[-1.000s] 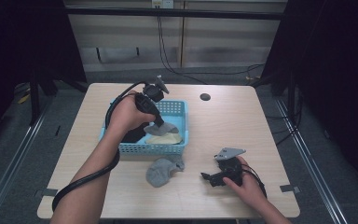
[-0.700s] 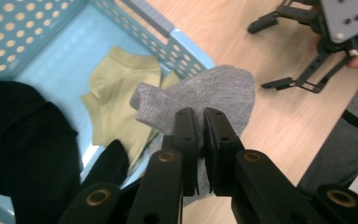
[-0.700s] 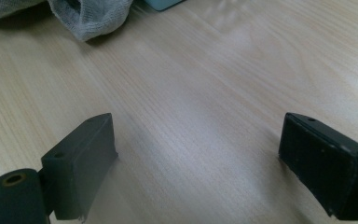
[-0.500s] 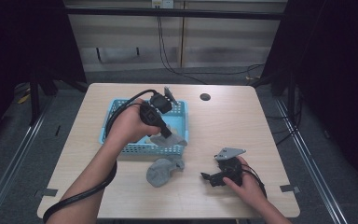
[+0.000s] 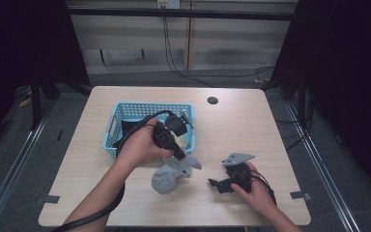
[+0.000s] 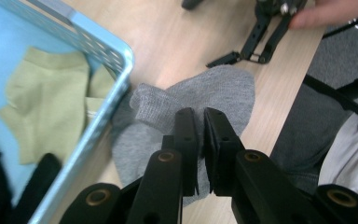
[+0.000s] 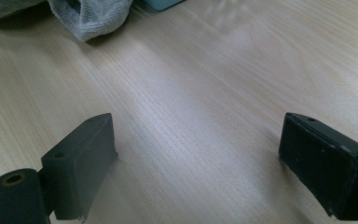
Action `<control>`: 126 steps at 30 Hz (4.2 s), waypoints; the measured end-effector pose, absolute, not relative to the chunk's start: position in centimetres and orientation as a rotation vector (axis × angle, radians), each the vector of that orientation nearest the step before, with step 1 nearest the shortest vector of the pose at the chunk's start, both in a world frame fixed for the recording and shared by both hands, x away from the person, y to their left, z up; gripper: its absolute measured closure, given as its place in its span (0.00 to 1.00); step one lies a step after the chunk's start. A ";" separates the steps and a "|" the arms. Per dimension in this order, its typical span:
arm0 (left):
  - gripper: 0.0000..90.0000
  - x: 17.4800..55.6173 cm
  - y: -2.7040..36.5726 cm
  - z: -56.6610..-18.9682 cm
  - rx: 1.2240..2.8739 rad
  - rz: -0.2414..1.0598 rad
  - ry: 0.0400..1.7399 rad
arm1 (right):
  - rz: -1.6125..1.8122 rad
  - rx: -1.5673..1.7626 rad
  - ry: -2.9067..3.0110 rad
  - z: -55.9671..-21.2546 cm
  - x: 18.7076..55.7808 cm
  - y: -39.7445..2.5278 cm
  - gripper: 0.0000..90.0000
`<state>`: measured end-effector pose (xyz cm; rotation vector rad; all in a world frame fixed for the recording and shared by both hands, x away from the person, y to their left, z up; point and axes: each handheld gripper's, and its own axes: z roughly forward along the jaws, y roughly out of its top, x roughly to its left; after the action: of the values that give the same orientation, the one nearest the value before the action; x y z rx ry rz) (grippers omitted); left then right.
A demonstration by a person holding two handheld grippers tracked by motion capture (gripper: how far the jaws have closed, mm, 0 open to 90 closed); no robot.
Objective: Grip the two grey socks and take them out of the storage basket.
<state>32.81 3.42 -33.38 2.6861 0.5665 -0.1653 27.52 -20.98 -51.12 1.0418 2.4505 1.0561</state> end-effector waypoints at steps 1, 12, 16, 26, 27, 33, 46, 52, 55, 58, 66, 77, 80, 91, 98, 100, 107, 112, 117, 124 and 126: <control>0.93 32.7 3.3 -33.8 2.687 -0.176 0.572 | 1.056 1.041 2.450 -51.1 27.5 -21.0 0.12; 0.93 32.2 2.8 -37.1 2.735 -0.233 0.566 | 1.056 1.040 2.450 -51.1 27.5 -21.0 0.12; 0.93 32.1 2.8 -37.8 2.738 -0.227 0.565 | 1.057 1.040 2.450 -51.1 27.5 -21.0 0.12; 0.91 32.0 3.1 -39.3 2.772 -0.233 0.571 | 1.056 1.040 2.450 -51.1 27.5 -21.0 0.12; 0.91 32.0 3.1 -39.3 2.772 -0.233 0.571 | 1.056 1.040 2.450 -51.1 27.5 -21.0 0.12; 0.90 31.8 3.5 -40.1 2.775 -0.245 0.577 | 1.056 1.047 2.453 -51.1 27.5 -21.0 0.12; 0.81 31.7 4.1 -40.9 2.758 -0.224 0.593 | 1.054 1.042 2.454 -51.1 27.5 -21.0 0.11; 0.49 32.0 4.6 -41.1 2.700 -0.184 0.660 | 1.054 1.042 2.455 -51.1 27.5 -21.0 0.12; 0.44 32.0 4.8 -41.2 2.680 -0.178 0.676 | 1.054 1.041 2.455 -51.1 27.5 -21.0 0.12; 0.39 31.9 4.9 -41.4 2.678 -0.168 0.681 | 1.057 1.041 2.453 -51.1 27.5 -21.0 0.12; 0.33 31.5 5.7 -41.4 2.643 -0.135 0.690 | 1.054 1.042 2.455 -51.1 27.5 -21.0 0.12; 0.32 31.4 8.0 -41.5 2.599 -0.115 0.759 | 1.054 1.042 2.455 -51.1 27.5 -21.0 0.12; 0.32 31.5 8.5 -41.6 2.602 -0.105 0.777 | 1.054 1.041 2.454 -51.1 27.5 -21.0 0.12; 0.30 31.8 11.8 -42.5 2.534 -0.088 0.819 | 1.054 1.042 2.455 -51.1 27.5 -21.0 0.12; 0.30 32.3 14.1 -43.1 2.489 -0.076 0.835 | 1.054 1.042 2.455 -51.1 27.5 -21.0 0.12; 0.30 32.4 14.7 -43.3 2.484 -0.053 0.845 | 1.054 1.042 2.455 -51.1 27.5 -21.0 0.12; 0.30 32.9 16.4 -44.8 2.483 -0.022 0.798 | 1.054 1.042 2.455 -51.1 27.5 -21.0 0.12; 0.30 33.2 17.3 -46.1 2.471 0.003 0.788 | 1.054 1.042 2.455 -51.1 27.5 -21.0 0.12; 0.31 33.3 17.9 -47.2 2.452 0.047 0.788 | 1.054 1.042 2.455 -51.1 27.5 -21.0 0.12; 0.31 33.3 18.3 -48.0 2.463 0.085 0.734 | 1.054 1.042 2.455 -51.1 27.5 -21.0 0.12; 0.30 33.3 18.5 -48.3 2.471 0.103 0.715 | 1.054 1.042 2.455 -51.1 27.5 -21.0 0.12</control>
<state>33.29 18.45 -48.26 2.4706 0.7145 0.1028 27.50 -20.98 -51.13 1.0416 2.4546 1.0543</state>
